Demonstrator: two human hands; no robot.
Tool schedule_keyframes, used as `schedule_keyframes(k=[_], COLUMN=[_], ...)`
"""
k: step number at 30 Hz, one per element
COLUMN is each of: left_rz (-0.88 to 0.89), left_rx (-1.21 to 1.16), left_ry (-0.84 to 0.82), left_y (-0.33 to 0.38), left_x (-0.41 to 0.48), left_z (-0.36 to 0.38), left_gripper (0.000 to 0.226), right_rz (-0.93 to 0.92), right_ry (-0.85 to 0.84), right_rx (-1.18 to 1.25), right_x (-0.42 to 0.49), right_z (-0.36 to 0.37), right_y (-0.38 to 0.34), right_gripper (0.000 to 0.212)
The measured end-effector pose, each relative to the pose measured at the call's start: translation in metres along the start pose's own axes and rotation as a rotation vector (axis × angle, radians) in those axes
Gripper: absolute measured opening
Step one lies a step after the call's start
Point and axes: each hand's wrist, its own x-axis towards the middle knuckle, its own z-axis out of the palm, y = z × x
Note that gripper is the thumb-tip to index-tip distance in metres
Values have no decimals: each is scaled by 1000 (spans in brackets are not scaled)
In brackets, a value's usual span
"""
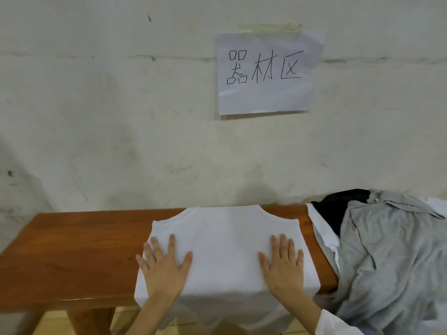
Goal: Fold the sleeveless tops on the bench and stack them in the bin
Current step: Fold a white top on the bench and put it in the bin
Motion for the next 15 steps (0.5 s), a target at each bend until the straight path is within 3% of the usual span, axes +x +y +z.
schedule_keyframes(k=[3,5,8,9,12,13,15], left_rz=[-1,72,435,569,740,717,500], left_rx=[8,-52,-328,-409,-429,-404,-327], left_ry=[-50,36,343,355,132,15,-197], left_y=[0,1,3,5,5,1,-14], left_x=[2,-4,-36,-53,-95,-100,-96], left_z=[-3,-6,0,2,22,31,63], left_gripper=[79,72,36,25,14,19,19], right_rz=[-5,-46,-137,-180,-299,-292,-193], right_ry=[-63,-60,103,86,-211,-345,-500], right_rx=[-1,88,490,591,667,659,640], right_x=[3,-1,-22,-36,-74,-79,-81], right_z=[-10,-18,-28,-31,-14,-1,30], right_y=[2,3,1,-2,-3,1,18], right_gripper=[86,63,26,18,20,23,21])
